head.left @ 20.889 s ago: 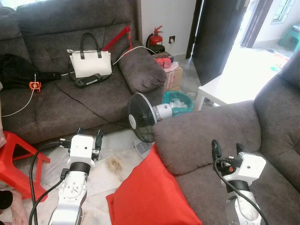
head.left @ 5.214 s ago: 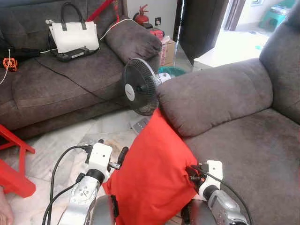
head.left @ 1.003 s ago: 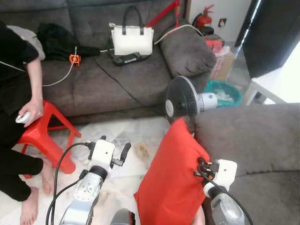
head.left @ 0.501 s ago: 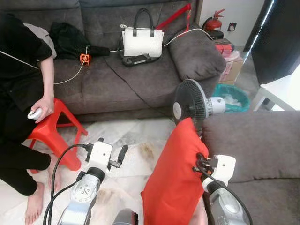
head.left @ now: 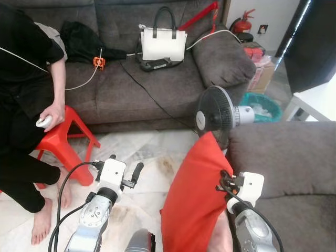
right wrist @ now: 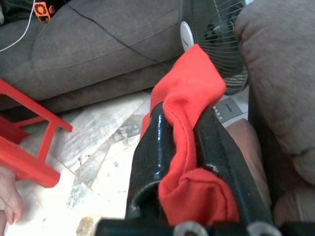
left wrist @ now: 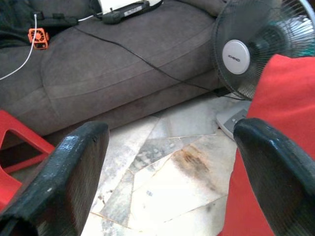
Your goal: Move the pillow to the sofa from floor
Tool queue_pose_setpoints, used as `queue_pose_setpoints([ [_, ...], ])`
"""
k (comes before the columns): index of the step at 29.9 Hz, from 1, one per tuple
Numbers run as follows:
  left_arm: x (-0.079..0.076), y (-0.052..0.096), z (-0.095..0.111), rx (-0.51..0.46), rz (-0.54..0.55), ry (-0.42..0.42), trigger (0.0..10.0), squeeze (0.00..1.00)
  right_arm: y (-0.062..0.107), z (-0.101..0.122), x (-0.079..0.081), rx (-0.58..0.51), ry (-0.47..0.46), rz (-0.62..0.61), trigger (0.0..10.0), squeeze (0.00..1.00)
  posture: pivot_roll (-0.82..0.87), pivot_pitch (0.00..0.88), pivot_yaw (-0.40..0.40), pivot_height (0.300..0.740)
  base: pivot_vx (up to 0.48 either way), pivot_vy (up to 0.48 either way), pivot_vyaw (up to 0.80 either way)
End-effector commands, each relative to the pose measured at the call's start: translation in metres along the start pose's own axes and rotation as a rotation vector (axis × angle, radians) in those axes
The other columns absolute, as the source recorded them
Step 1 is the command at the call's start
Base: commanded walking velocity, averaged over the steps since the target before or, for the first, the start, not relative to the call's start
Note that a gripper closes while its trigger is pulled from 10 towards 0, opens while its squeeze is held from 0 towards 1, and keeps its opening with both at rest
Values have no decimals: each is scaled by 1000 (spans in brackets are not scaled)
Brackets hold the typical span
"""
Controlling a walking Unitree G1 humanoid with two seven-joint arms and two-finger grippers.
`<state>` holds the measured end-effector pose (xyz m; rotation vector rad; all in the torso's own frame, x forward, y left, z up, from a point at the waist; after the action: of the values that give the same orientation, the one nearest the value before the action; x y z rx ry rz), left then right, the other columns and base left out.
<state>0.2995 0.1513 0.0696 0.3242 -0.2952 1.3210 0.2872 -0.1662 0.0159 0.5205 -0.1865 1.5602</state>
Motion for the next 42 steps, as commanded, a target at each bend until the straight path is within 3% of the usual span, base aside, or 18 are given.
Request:
queue_pose_setpoints([
  [1, 0, 2, -3, 10, -4, -3, 10000, 0, -5, 22, 3, -102, 12, 23, 10000, 0, 112, 8, -14, 679, -270, 0, 0],
  [19, 0, 1, -2, 5, -1, 1, 10000, 0, -7, 21, 2, -96, 15, 26, 10000, 0, 114, 4, -18, 679, -270, 0, 0],
  [38, 1, 0, -2, 5, 5, -6, 10000, 0, -9, 20, 1, -97, 12, 25, 10000, 0, 116, 9, -19, 679, 0, 0, 0],
  [42, 1, 0, -2, 4, 5, -6, 10000, 0, -9, 20, 1, -100, 9, 21, 10000, 0, 116, 9, -20, 704, 0, 0, 0],
])
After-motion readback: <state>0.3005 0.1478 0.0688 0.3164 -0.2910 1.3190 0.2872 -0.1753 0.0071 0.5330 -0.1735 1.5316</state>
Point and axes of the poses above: a point about 5 cm out from each wrist's last joint towards the gripper, its own y axis pointing back from the gripper into the wrist, its own z axis along the axis of the wrist's last joint, x = y × z, the point moved 3 cm from there along -y, pointing out of the wrist towards the gripper, and after that the axes turned 11 degrees about -y, right-handed, at the moved point
